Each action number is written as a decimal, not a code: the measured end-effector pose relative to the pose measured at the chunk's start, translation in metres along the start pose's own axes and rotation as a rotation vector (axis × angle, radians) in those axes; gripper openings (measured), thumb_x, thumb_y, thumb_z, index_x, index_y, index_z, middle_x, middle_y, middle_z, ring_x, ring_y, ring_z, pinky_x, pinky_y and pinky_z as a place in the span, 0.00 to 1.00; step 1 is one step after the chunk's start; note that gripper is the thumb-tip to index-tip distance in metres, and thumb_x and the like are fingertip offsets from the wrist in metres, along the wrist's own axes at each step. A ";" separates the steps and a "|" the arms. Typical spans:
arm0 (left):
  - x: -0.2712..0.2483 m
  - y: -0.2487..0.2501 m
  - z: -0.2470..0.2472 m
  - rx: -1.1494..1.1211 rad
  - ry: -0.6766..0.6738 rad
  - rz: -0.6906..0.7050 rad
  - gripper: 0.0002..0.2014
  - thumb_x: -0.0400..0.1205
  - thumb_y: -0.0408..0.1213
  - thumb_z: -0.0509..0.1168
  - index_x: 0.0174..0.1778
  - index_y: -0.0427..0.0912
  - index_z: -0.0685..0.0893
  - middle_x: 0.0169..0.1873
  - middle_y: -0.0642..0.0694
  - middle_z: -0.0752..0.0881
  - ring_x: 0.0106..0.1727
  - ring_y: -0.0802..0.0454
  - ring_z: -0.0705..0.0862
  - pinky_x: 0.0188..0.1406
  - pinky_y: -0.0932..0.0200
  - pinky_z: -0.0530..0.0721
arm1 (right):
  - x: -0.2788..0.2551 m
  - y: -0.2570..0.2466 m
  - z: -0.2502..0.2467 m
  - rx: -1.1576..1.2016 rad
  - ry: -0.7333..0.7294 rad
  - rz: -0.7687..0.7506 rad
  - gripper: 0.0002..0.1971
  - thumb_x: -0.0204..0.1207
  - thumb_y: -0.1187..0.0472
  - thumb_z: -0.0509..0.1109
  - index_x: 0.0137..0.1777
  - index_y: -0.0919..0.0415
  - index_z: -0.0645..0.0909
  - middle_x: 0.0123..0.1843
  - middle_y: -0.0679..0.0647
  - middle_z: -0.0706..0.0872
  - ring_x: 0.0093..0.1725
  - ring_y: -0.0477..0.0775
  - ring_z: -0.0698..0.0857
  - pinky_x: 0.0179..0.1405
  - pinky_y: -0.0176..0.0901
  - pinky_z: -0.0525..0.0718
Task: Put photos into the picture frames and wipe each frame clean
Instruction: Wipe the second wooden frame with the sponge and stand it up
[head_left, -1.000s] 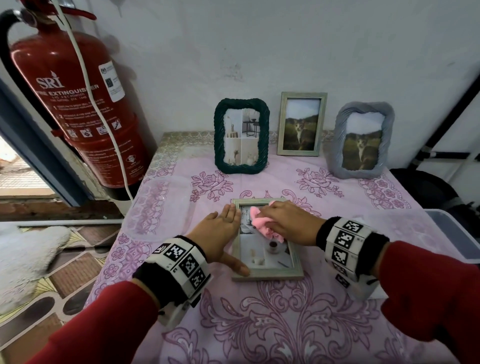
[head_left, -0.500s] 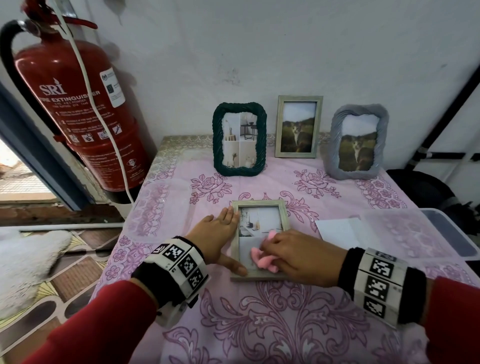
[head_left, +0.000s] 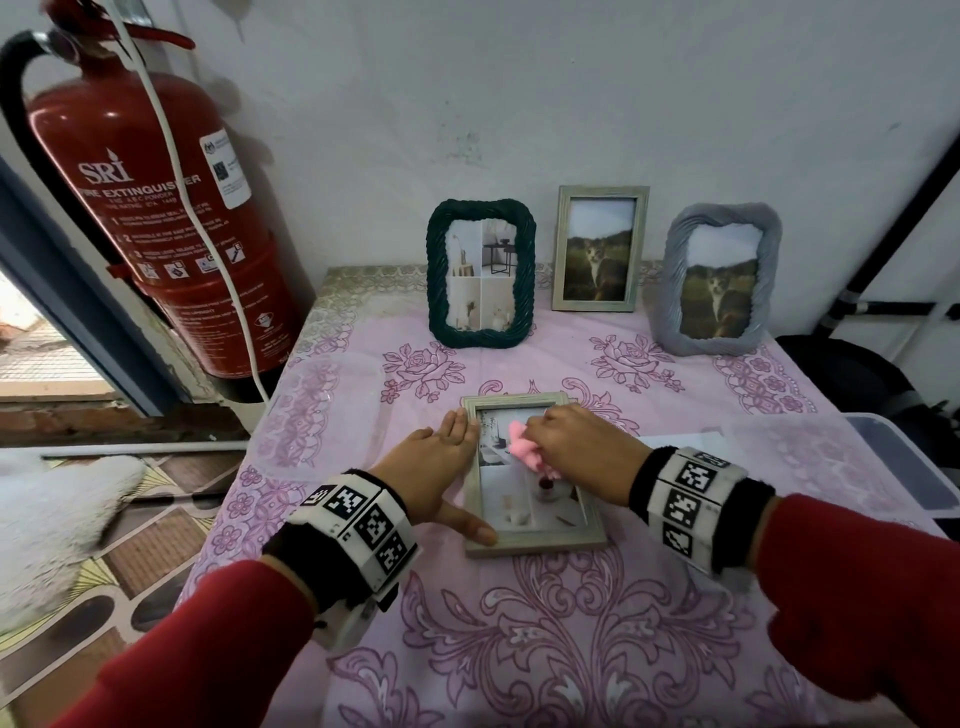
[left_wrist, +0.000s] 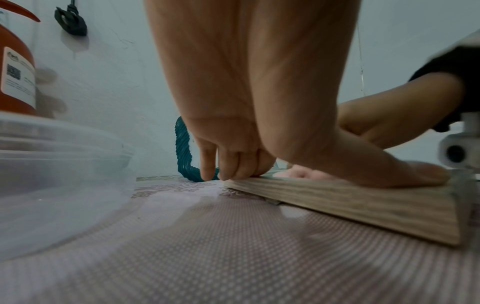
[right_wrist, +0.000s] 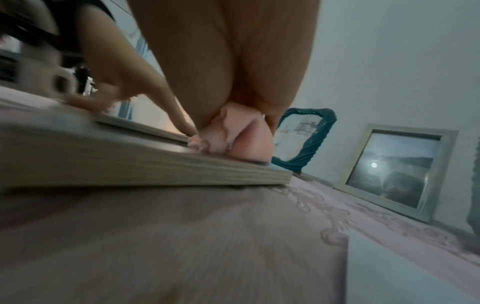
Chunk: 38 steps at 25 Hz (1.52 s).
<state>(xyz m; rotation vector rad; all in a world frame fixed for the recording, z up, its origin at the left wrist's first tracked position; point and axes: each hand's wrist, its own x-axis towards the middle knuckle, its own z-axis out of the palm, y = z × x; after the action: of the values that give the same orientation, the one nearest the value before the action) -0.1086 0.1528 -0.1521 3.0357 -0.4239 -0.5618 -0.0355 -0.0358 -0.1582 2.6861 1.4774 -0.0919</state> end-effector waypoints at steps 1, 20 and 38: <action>0.000 0.000 -0.001 -0.004 0.001 0.000 0.63 0.66 0.68 0.67 0.81 0.33 0.40 0.82 0.33 0.41 0.84 0.43 0.42 0.83 0.49 0.50 | 0.009 0.002 -0.001 0.035 0.000 0.024 0.10 0.81 0.61 0.59 0.58 0.59 0.78 0.56 0.54 0.84 0.57 0.54 0.77 0.56 0.41 0.67; -0.003 -0.002 0.001 -0.060 -0.009 -0.005 0.60 0.68 0.66 0.68 0.81 0.36 0.39 0.82 0.37 0.40 0.84 0.47 0.41 0.82 0.50 0.50 | -0.016 -0.020 0.003 0.258 -0.094 0.076 0.27 0.85 0.51 0.53 0.82 0.54 0.54 0.85 0.55 0.55 0.83 0.50 0.53 0.81 0.43 0.48; -0.008 0.004 -0.004 -0.064 -0.039 -0.046 0.59 0.70 0.63 0.68 0.81 0.37 0.37 0.82 0.38 0.37 0.84 0.46 0.40 0.82 0.48 0.50 | -0.022 -0.022 -0.001 0.714 0.003 0.218 0.19 0.85 0.54 0.55 0.72 0.57 0.75 0.72 0.55 0.63 0.77 0.54 0.57 0.78 0.44 0.54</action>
<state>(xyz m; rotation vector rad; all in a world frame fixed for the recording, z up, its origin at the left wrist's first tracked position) -0.1149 0.1514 -0.1451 2.9851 -0.3319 -0.6256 -0.0659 -0.0428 -0.1562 3.3627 1.3173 -0.7272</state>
